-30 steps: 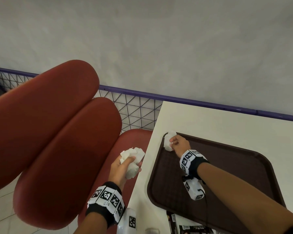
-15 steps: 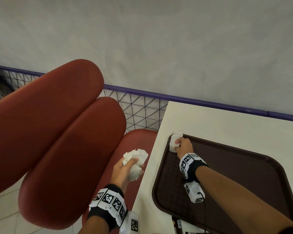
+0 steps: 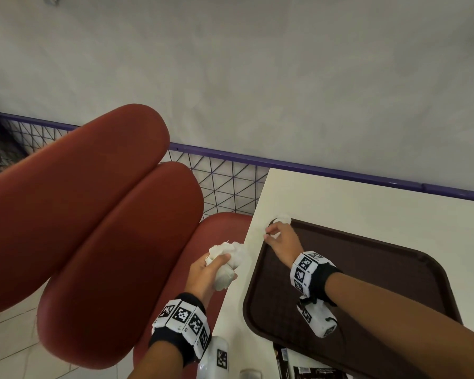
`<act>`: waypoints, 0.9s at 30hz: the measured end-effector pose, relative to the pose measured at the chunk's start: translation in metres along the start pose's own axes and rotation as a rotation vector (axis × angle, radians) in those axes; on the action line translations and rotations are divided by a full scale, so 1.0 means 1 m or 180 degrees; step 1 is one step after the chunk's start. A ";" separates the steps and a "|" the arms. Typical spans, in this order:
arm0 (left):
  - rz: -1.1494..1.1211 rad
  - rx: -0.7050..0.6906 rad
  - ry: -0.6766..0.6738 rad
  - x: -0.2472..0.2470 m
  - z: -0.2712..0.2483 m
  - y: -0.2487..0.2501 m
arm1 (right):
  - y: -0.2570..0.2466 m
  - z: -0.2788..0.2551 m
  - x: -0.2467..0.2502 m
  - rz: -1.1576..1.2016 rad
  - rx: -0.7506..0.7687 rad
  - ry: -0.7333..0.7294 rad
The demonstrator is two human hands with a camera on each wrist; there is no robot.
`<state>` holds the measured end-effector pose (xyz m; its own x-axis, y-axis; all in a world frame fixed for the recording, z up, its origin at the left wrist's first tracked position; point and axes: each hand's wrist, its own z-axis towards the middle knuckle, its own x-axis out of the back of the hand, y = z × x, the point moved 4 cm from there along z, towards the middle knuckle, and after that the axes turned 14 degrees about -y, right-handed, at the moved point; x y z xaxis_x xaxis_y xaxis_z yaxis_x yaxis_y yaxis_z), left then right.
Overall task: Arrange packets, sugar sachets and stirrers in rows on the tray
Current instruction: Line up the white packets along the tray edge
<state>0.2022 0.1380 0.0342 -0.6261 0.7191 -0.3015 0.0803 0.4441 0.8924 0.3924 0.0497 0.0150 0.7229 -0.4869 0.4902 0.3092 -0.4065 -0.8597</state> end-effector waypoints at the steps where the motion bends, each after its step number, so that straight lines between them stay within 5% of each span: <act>1: 0.0002 -0.0008 -0.0009 -0.002 -0.002 0.001 | -0.008 -0.007 -0.004 0.0192 0.0092 -0.0215; 6: 0.0006 -0.0007 -0.0093 -0.015 -0.012 -0.001 | -0.043 -0.045 -0.018 0.0764 0.0362 -0.1329; 13: 0.0122 0.0020 -0.0177 -0.027 -0.013 -0.007 | -0.039 -0.062 -0.020 0.0587 0.0083 -0.1716; 20: 0.0325 0.0090 -0.0057 -0.028 -0.014 -0.015 | -0.025 -0.064 -0.004 0.1040 -0.0074 -0.1072; 27: -0.0022 0.0182 0.0116 -0.022 -0.020 -0.018 | 0.005 -0.051 0.033 0.0097 -0.0561 0.0046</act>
<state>0.1994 0.1035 0.0317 -0.6546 0.6964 -0.2943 0.1194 0.4796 0.8693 0.3860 -0.0073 0.0344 0.7209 -0.5117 0.4674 0.1732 -0.5199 -0.8365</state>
